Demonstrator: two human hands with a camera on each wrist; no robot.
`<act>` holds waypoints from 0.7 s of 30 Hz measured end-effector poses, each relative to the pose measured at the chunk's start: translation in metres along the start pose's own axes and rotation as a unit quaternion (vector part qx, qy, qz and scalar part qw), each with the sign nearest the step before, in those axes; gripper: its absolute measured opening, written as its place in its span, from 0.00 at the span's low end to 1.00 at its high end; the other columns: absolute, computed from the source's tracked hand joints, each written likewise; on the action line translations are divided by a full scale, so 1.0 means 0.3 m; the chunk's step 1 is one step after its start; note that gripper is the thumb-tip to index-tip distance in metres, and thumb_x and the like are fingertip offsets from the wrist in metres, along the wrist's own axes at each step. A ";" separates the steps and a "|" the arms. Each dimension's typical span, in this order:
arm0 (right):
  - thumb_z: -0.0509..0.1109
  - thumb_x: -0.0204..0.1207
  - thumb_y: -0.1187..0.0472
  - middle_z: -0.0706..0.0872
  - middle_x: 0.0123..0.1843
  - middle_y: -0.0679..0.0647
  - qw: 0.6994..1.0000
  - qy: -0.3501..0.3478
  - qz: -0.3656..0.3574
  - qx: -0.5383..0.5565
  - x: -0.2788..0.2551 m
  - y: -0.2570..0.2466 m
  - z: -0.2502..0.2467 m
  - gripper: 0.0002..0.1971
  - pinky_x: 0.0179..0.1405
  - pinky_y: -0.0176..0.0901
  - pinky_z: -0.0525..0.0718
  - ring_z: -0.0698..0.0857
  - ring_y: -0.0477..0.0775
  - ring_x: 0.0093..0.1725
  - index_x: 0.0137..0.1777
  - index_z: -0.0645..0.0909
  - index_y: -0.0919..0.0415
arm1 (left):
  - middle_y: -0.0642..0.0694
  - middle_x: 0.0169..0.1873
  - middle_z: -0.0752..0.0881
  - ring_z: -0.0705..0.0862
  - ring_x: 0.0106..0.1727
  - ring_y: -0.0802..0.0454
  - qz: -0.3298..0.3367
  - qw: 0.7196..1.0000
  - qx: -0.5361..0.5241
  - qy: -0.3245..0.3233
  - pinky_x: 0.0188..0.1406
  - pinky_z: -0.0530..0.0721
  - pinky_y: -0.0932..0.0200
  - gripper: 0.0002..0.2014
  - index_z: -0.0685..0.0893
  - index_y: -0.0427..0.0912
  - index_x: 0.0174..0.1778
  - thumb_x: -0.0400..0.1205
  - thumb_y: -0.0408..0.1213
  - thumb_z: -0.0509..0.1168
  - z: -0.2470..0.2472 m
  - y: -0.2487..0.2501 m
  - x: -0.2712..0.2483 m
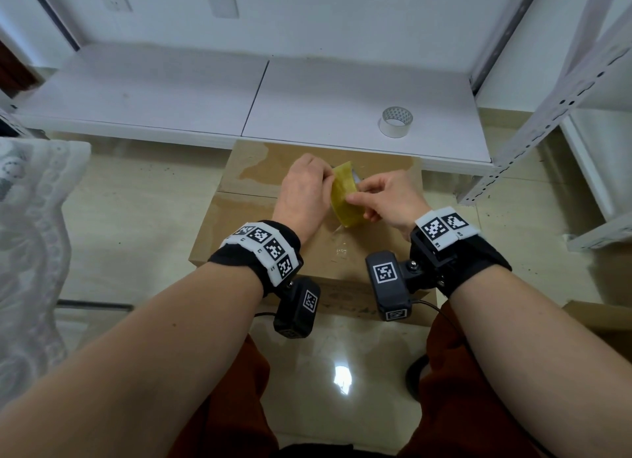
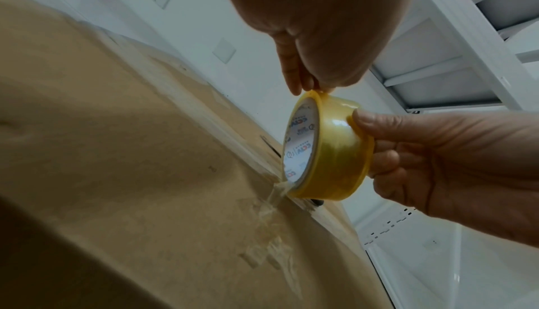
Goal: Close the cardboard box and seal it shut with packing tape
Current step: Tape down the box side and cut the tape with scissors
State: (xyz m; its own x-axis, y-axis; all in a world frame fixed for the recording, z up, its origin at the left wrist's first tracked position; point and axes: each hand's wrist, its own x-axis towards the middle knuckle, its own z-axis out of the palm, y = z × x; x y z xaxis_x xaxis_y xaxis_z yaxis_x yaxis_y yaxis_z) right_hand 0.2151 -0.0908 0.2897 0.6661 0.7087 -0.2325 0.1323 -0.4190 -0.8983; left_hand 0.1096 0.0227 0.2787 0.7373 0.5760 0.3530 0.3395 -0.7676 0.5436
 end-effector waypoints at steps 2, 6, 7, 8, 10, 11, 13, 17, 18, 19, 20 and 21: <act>0.78 0.71 0.63 0.83 0.29 0.53 1.000 0.005 0.003 0.003 0.002 0.001 -0.005 0.09 0.20 0.31 0.75 0.76 0.43 0.20 0.48 0.87 0.66 | 0.46 0.43 0.79 0.75 0.44 0.54 -0.001 1.000 -0.011 -0.004 0.46 0.69 0.68 0.07 0.84 0.35 0.46 0.83 0.33 0.63 0.002 0.004 0.000; 0.79 0.70 0.63 0.82 0.28 0.52 1.000 0.004 0.003 -0.006 0.002 0.007 -0.012 0.07 0.19 0.30 0.73 0.76 0.46 0.22 0.46 0.87 0.65 | 0.48 0.45 0.80 0.78 0.45 0.55 -0.035 0.997 -0.053 -0.031 0.49 0.77 0.65 0.06 0.86 0.37 0.47 0.83 0.36 0.66 0.000 0.004 0.005; 0.79 0.70 0.62 0.82 0.28 0.51 1.000 0.001 0.002 -0.010 0.001 0.008 -0.011 0.07 0.20 0.31 0.73 0.76 0.46 0.22 0.45 0.87 0.64 | 0.47 0.46 0.81 0.78 0.45 0.55 -0.051 0.996 -0.064 -0.033 0.49 0.79 0.64 0.06 0.86 0.37 0.47 0.82 0.36 0.68 -0.002 0.001 0.008; 0.79 0.70 0.62 0.83 0.29 0.51 1.000 -0.002 0.001 -0.014 0.001 0.008 -0.010 0.06 0.21 0.31 0.74 0.76 0.46 0.23 0.45 0.87 0.63 | 0.48 0.46 0.81 0.78 0.45 0.55 -0.063 0.995 -0.066 -0.035 0.50 0.79 0.63 0.05 0.86 0.38 0.46 0.82 0.36 0.68 -0.005 -0.003 0.011; 0.79 0.70 0.62 0.83 0.30 0.51 1.000 -0.004 0.001 -0.021 0.000 0.008 -0.007 0.07 0.22 0.32 0.74 0.76 0.46 0.23 0.46 0.87 0.63 | 0.48 0.45 0.79 0.78 0.45 0.55 -0.062 0.996 -0.054 -0.043 0.50 0.79 0.62 0.04 0.85 0.37 0.45 0.82 0.34 0.67 -0.008 -0.007 0.013; 0.79 0.70 0.62 0.83 0.31 0.51 1.000 -0.004 0.003 -0.023 0.000 0.008 -0.006 0.07 0.22 0.33 0.74 0.76 0.46 0.23 0.46 0.87 0.63 | 0.48 0.44 0.79 0.77 0.44 0.54 -0.051 0.997 -0.047 -0.046 0.49 0.78 0.62 0.04 0.84 0.36 0.45 0.82 0.34 0.66 -0.008 -0.008 0.011; 0.79 0.71 0.62 0.83 0.32 0.52 1.000 -0.005 0.008 -0.024 0.002 0.005 -0.010 0.08 0.22 0.32 0.74 0.76 0.46 0.23 0.47 0.87 0.63 | 0.45 0.44 0.78 0.75 0.44 0.54 -0.022 0.998 -0.034 -0.049 0.48 0.75 0.63 0.04 0.83 0.35 0.45 0.82 0.31 0.65 -0.005 -0.004 0.005; 0.77 0.72 0.64 0.83 0.33 0.54 0.999 -0.023 0.027 -0.011 0.004 0.002 -0.032 0.07 0.21 0.34 0.77 0.76 0.47 0.24 0.49 0.86 0.64 | 0.45 0.43 0.77 0.74 0.44 0.53 0.016 0.998 -0.023 -0.051 0.46 0.70 0.65 0.03 0.81 0.35 0.44 0.82 0.30 0.64 -0.002 0.008 -0.005; 0.77 0.72 0.65 0.83 0.33 0.55 0.999 -0.027 0.032 -0.005 0.004 0.003 -0.037 0.07 0.21 0.35 0.77 0.76 0.48 0.23 0.49 0.86 0.66 | 0.46 0.43 0.76 0.73 0.44 0.54 0.022 0.998 -0.022 -0.053 0.46 0.69 0.65 0.03 0.80 0.36 0.44 0.83 0.30 0.63 -0.002 0.011 -0.007; 0.76 0.73 0.66 0.83 0.33 0.56 0.999 -0.031 0.036 -0.001 0.004 0.005 -0.043 0.07 0.21 0.35 0.78 0.76 0.47 0.23 0.50 0.86 0.66 | 0.47 0.43 0.75 0.73 0.44 0.54 0.025 0.998 -0.018 -0.057 0.46 0.69 0.66 0.03 0.80 0.39 0.44 0.83 0.31 0.63 -0.003 0.016 -0.010; 0.76 0.73 0.67 0.83 0.34 0.57 0.999 -0.034 0.038 0.001 0.004 0.006 -0.048 0.08 0.21 0.36 0.79 0.76 0.47 0.22 0.50 0.86 0.67 | 0.48 0.43 0.75 0.73 0.44 0.55 0.028 0.998 -0.015 -0.061 0.46 0.69 0.66 0.03 0.79 0.40 0.43 0.83 0.31 0.63 -0.002 0.019 -0.012; 0.76 0.73 0.67 0.83 0.34 0.58 0.999 -0.036 0.040 0.002 0.004 0.006 -0.054 0.08 0.21 0.36 0.80 0.76 0.46 0.22 0.50 0.86 0.67 | 0.48 0.43 0.76 0.73 0.44 0.55 0.031 0.997 -0.015 -0.062 0.46 0.68 0.67 0.03 0.78 0.41 0.43 0.83 0.32 0.63 -0.001 0.020 -0.014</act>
State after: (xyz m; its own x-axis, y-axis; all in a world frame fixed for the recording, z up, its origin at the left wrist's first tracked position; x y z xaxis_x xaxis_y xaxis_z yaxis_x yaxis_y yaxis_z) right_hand 0.2279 -0.0998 0.2938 0.6193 0.7129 -0.3291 0.0779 -0.4728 -0.8777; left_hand 0.1084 0.0158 0.2807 0.8240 0.4867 0.2900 0.2751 -0.7912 0.5462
